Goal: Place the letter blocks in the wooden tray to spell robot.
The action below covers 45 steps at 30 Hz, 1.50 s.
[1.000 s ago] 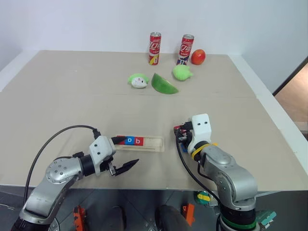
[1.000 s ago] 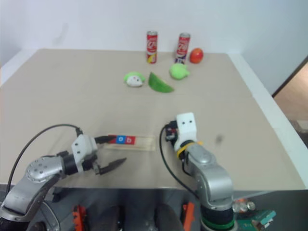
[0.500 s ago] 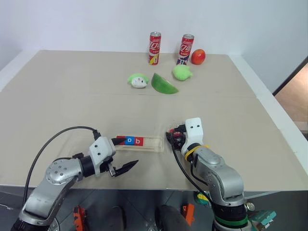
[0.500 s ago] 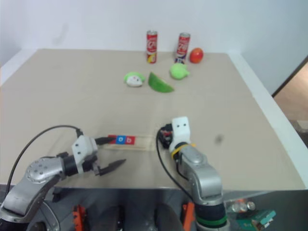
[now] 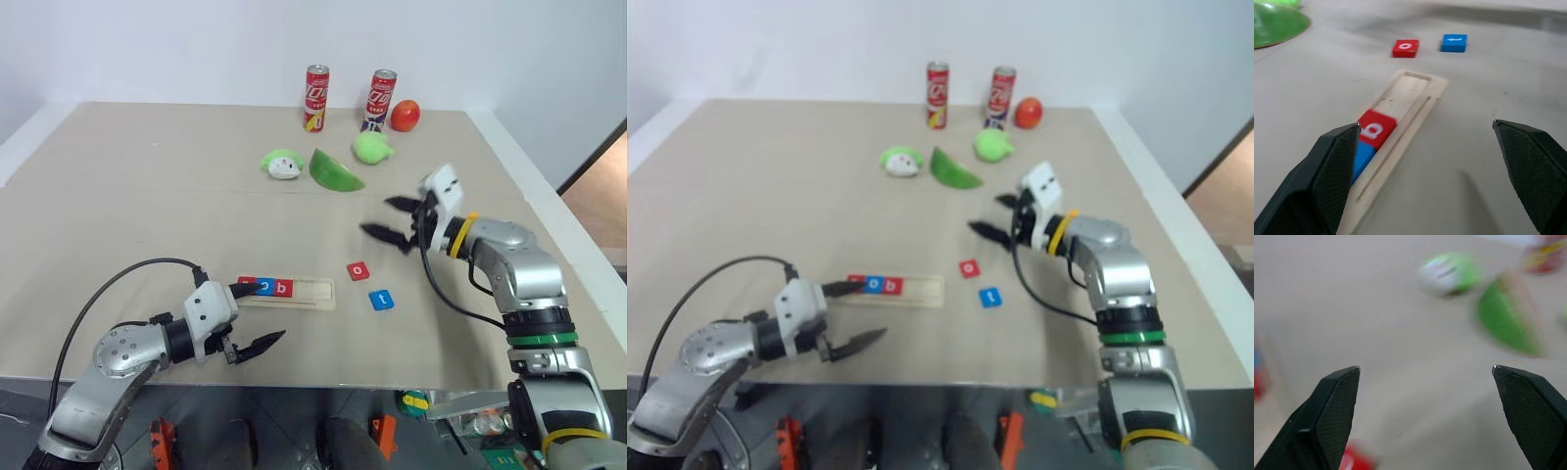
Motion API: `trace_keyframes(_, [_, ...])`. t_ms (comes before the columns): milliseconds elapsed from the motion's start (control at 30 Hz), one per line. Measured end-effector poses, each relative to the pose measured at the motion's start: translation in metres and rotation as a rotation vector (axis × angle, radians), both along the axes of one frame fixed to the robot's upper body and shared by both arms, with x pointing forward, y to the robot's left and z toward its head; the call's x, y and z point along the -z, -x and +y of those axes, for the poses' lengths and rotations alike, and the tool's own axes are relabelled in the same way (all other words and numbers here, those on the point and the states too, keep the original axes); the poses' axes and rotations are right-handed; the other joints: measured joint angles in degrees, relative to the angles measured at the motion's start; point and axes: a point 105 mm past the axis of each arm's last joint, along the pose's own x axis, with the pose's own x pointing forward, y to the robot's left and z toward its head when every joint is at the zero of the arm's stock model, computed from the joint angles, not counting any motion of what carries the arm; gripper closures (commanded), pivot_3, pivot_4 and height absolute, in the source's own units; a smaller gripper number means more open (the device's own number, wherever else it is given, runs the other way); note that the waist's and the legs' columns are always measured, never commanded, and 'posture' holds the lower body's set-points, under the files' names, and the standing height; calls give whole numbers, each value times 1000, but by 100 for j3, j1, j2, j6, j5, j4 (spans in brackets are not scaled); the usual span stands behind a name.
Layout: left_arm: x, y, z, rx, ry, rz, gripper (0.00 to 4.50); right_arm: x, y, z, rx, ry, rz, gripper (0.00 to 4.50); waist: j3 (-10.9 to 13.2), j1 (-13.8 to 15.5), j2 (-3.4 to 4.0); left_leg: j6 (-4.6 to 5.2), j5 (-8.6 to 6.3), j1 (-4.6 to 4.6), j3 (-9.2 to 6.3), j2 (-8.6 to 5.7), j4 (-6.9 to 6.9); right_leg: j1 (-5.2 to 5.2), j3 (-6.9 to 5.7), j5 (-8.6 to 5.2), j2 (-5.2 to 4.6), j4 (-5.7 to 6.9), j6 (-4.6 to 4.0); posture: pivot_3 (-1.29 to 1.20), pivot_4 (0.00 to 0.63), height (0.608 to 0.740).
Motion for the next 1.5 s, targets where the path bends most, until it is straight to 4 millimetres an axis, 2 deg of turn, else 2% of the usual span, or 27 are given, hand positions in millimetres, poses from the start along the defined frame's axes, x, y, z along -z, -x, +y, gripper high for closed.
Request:
trace_keyframes(33, [0, 0, 0, 1, 1, -1, 0, 3, 1, 1, -33, 16, 3, 29, 3, 0, 4, 0, 0, -1, -1, 1, -1, 0, 0, 1, 0, 0, -3, 0, 150, 740])
trace_keyframes(67, [-1, 0, 0, 2, 1, -6, 0, 10, 5, 4, -139, 68, 8, 29, 9, -2, 14, 1, -1, 0, -1, 0, -1, 0, 0, 5, 0, 2, -11, 0, 150, 740])
trace_keyframes(167, [0, 1, 0, 1, 1, -5, 0, 14, 6, 3, -247, 141, -5, 29, 11, 7, 16, 1, -1, -1, -2, -3, 0, 3, -2, 14, -5, 2, -26, 0, 150, 740])
trace_keyframes(300, [2, 1, 1, -6, 1, 0, 0, 18, 3, 0, -291, 175, 1, 29, 12, 21, 16, -2, 0, 0, 0, -7, 10, 7, -1, 19, -12, 2, -27, 0, 150, 740])
trace_keyframes(533, [-7, -1, -3, -46, 105, 12, 0, 40, 4, 3, -305, 194, 19, 29, 12, 22, 16, -8, 4, 0, -1, -4, 23, 10, -1, 29, -10, 7, -26, 0, 150, 740])
trace_keyframes(567, [-10, -1, -4, -49, 119, 13, 0, 40, 4, 4, -306, 193, 13, 268, 12, 21, 16, -8, 4, 0, -1, -3, 24, 10, -1, 30, -9, 8, -26, 0, 150, 740])
trace_keyframes(733, [-16, -5, -3, -74, 143, 10, 0, 42, 1, 6, -284, 180, 2, 268, 11, 22, 16, -15, 9, 10, -5, -3, 27, 20, -5, 33, -6, 10, -25, 0, 150, 740])
trace_keyframes(1000, [-9, -3, 0, -69, 94, 25, 0, 45, -1, 5, -248, 161, 32, 268, 12, 23, 16, -21, 13, 10, -2, -7, 31, 21, 1, 39, -11, 10, -17, 0, 150, 740])
trace_keyframes(1500, [-7, -1, -4, -45, 74, 12, 0, 47, -2, 2, -205, 144, 43, 268, 12, 24, 16, -21, 13, 10, -2, -8, 31, 21, 1, 40, -10, 10, -17, 0, 150, 740])
